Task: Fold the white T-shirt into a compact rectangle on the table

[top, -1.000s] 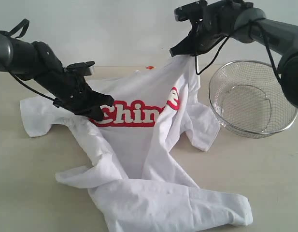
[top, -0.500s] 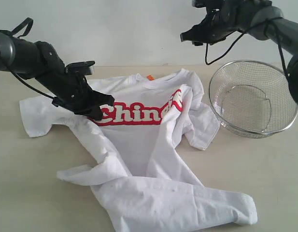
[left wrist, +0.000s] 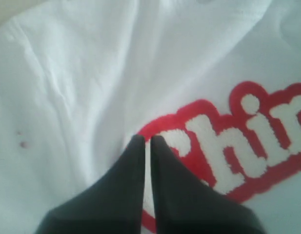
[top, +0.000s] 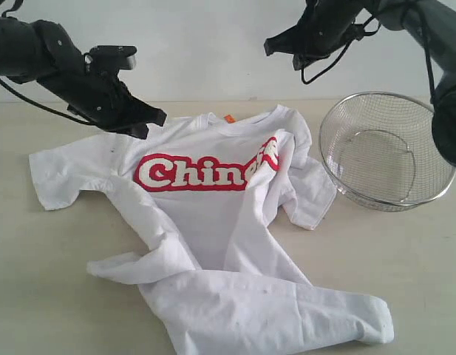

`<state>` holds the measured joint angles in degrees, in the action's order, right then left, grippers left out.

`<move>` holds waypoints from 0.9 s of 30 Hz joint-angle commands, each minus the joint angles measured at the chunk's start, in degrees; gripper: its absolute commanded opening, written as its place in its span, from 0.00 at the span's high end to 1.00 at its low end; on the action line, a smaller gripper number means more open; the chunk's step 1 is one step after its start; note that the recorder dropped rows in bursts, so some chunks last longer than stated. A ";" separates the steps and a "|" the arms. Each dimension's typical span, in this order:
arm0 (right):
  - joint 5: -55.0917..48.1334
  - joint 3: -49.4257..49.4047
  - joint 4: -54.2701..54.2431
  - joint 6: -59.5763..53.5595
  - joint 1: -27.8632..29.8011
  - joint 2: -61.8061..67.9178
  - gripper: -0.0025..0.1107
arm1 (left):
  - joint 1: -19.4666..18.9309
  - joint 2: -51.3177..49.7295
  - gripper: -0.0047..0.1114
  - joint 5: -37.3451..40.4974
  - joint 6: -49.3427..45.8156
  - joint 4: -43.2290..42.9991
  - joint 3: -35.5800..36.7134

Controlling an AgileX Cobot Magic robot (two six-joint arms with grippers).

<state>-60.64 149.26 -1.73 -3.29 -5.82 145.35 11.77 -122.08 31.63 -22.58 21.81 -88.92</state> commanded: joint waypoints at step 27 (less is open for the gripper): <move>-9.32 -6.54 -7.93 -5.15 -5.37 1.20 0.98 | -1.29 -16.45 0.92 3.71 -9.98 6.11 -22.48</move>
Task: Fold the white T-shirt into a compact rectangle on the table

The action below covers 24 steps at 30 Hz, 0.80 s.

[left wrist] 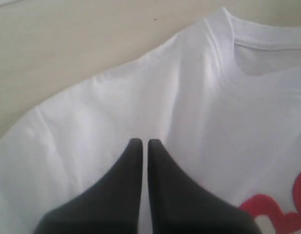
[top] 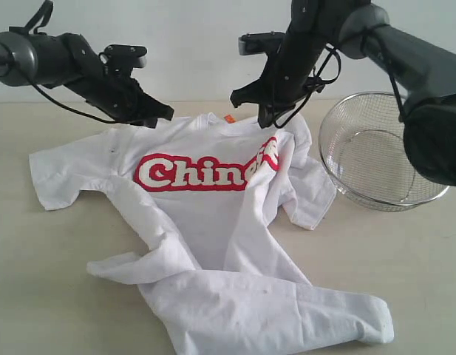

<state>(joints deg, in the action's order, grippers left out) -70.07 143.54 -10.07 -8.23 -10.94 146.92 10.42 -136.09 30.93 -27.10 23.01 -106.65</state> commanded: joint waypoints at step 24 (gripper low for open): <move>0.10 -13.28 0.98 -1.34 -0.34 -6.77 0.98 | -1.29 -13.19 0.92 1.34 -6.76 7.64 -14.73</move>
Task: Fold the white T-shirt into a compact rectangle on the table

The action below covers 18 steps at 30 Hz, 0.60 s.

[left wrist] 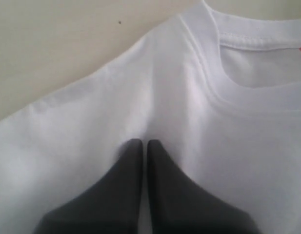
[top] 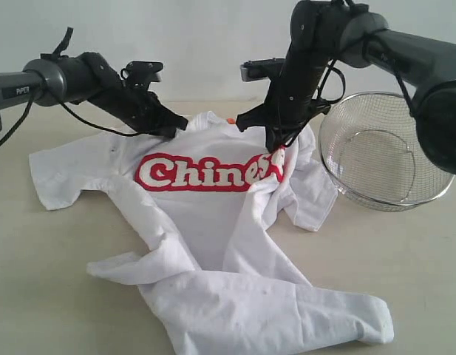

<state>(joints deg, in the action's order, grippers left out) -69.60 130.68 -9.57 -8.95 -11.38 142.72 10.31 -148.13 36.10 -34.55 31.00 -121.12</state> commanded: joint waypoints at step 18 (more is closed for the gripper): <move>-0.36 -13.07 4.29 1.35 -0.10 -8.47 0.98 | -1.12 -1.66 0.92 5.87 -9.93 11.55 -0.27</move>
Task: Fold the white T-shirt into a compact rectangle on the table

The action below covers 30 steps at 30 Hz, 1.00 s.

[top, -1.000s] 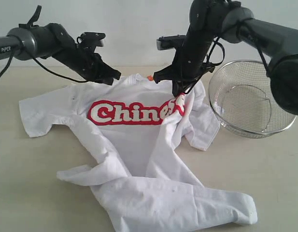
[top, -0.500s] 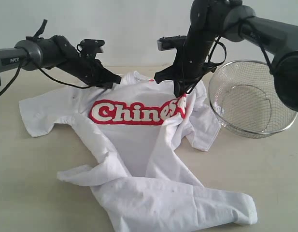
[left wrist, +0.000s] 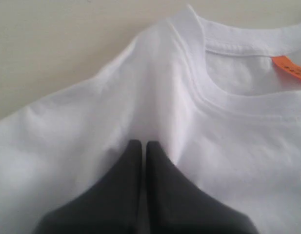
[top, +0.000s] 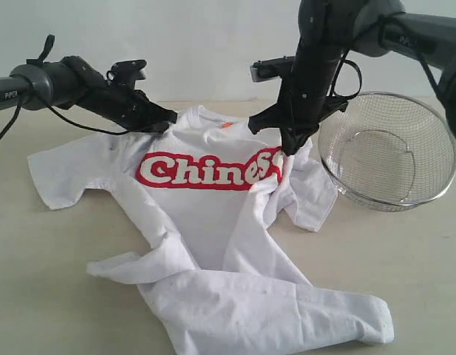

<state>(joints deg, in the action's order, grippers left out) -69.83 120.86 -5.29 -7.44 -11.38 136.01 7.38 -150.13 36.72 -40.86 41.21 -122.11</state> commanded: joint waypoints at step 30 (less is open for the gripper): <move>-0.13 -4.27 10.19 3.24 5.12 -2.18 0.98 | 1.80 4.50 0.92 5.35 5.36 -9.12 0.73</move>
<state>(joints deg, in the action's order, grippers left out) -69.96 116.75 1.97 -5.21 -6.74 134.97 9.25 -147.89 39.64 -36.07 32.96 -121.62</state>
